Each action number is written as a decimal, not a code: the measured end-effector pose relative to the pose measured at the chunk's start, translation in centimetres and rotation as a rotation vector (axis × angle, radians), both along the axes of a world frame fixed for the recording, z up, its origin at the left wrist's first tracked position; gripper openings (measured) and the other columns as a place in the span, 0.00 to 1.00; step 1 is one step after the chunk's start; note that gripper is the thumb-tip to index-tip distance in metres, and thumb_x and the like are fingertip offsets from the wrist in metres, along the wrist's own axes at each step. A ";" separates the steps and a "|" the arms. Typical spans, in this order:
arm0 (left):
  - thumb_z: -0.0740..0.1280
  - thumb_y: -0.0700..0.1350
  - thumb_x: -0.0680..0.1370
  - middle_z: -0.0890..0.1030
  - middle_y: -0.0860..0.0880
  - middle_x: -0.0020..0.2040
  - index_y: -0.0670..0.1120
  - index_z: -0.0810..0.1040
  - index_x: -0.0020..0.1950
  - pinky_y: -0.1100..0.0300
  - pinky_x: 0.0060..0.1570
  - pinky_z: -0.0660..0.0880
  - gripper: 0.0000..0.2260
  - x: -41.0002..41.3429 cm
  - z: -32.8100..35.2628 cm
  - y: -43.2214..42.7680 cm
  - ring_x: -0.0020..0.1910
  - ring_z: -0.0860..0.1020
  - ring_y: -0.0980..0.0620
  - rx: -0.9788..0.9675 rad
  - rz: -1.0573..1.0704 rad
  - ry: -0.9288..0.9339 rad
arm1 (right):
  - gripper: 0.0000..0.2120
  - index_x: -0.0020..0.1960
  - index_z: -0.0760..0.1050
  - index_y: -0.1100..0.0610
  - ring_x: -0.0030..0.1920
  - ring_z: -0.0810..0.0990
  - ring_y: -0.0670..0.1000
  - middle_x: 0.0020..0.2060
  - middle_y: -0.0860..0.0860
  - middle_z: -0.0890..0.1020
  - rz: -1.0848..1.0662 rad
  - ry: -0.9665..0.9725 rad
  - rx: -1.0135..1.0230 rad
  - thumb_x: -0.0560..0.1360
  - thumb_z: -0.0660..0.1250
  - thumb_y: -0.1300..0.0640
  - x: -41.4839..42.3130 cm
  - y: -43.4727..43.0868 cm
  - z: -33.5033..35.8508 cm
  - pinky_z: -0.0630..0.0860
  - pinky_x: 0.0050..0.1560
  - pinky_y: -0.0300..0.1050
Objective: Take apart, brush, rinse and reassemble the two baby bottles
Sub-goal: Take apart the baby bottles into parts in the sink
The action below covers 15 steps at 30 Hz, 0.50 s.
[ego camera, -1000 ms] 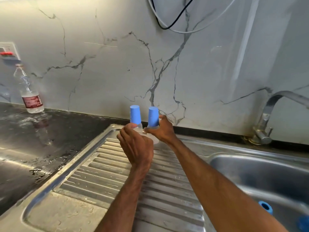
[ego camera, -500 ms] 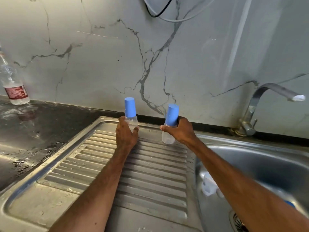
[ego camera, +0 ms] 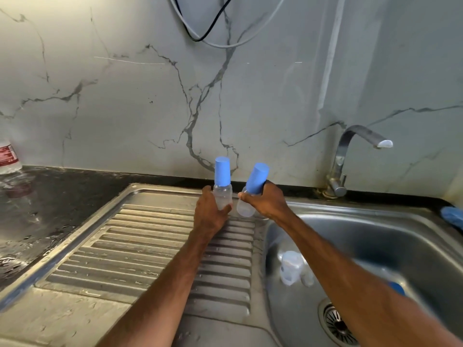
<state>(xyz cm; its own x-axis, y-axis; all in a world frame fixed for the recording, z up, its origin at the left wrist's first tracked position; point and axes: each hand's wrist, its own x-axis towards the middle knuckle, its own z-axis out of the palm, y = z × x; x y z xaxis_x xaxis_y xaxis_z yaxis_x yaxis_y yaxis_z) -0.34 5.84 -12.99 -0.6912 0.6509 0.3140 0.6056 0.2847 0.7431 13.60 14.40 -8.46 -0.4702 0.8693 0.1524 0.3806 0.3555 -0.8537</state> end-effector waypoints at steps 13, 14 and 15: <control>0.71 0.47 0.81 0.81 0.49 0.60 0.43 0.73 0.69 0.53 0.60 0.78 0.18 12.5 3.5 -3.9 0.57 0.81 0.52 0.406 -0.293 -0.159 | 0.19 0.58 0.81 0.53 0.46 0.83 0.52 0.48 0.54 0.86 0.111 0.031 0.093 0.71 0.81 0.49 12.7 -2.4 0.9 0.78 0.45 0.50; 0.69 0.46 0.82 0.81 0.48 0.62 0.42 0.72 0.71 0.50 0.63 0.78 0.19 14.0 4.0 -3.4 0.58 0.81 0.51 0.378 -0.388 -0.362 | 0.18 0.58 0.82 0.52 0.45 0.84 0.51 0.47 0.53 0.87 0.152 0.083 0.018 0.71 0.81 0.48 14.5 -2.8 0.7 0.78 0.43 0.46; 0.68 0.44 0.83 0.81 0.46 0.64 0.41 0.71 0.73 0.47 0.67 0.76 0.19 15.4 4.5 -2.8 0.60 0.81 0.49 0.365 -0.474 -0.564 | 0.19 0.58 0.83 0.50 0.46 0.85 0.51 0.48 0.51 0.88 0.194 0.143 -0.087 0.71 0.80 0.45 16.3 -3.1 0.5 0.79 0.42 0.42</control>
<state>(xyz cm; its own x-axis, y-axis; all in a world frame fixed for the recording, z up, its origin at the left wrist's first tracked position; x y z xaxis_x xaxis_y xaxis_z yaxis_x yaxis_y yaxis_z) 15.07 3.01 -8.48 -0.4860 0.8377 0.2494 0.1083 -0.2254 0.9682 29.93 11.31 -7.98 -0.6085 0.7778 0.1573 0.1861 0.3326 -0.9245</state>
